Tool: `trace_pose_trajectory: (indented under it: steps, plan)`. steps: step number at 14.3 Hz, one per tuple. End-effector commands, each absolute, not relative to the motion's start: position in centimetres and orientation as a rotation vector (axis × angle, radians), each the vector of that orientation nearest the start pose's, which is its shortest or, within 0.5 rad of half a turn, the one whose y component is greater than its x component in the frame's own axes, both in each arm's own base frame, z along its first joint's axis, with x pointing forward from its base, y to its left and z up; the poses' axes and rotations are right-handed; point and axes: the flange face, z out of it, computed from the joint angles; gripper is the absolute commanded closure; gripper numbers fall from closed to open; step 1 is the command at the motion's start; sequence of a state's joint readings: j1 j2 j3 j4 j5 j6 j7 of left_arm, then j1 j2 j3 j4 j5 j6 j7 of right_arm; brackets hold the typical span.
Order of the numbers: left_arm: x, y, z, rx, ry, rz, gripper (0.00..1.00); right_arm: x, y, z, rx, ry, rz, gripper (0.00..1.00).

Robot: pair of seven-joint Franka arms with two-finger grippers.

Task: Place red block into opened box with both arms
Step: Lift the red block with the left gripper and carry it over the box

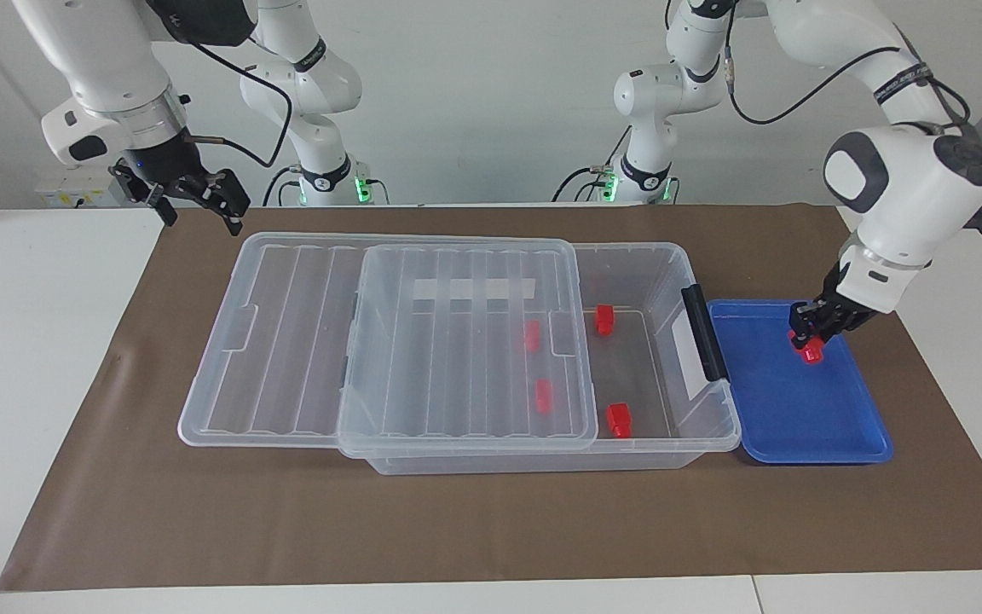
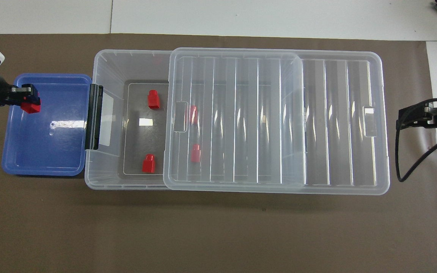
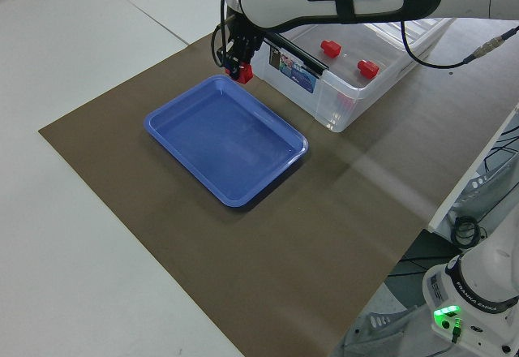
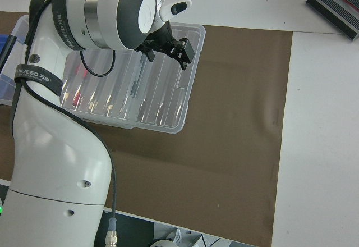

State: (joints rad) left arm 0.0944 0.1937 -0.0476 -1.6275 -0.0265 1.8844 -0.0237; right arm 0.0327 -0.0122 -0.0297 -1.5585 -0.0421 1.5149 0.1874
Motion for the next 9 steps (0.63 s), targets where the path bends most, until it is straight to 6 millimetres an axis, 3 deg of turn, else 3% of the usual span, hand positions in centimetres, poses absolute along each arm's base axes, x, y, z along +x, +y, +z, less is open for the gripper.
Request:
trace_pose_trajectory:
  steps: [1,5,7,9]
  plan:
    - [63.2,-0.1,54.0,-3.182,-0.224,-0.027,1.0,54.7,-0.6,63.5,-3.147,0.255,0.044,0.0]
    - [62.7,-10.3,55.0,-3.176,-0.53,-0.014,1.0,54.6,-1.0,63.5,-3.147,0.248,0.045,0.0]
    - [62.4,-13.9,55.3,-3.189,-0.558,-0.069,1.0,54.6,-1.2,63.4,-3.147,0.253,0.047,0.0]
    - [62.2,-16.3,54.9,-3.197,-0.619,-0.136,1.0,54.6,-1.2,63.4,-3.147,0.253,0.047,0.0]
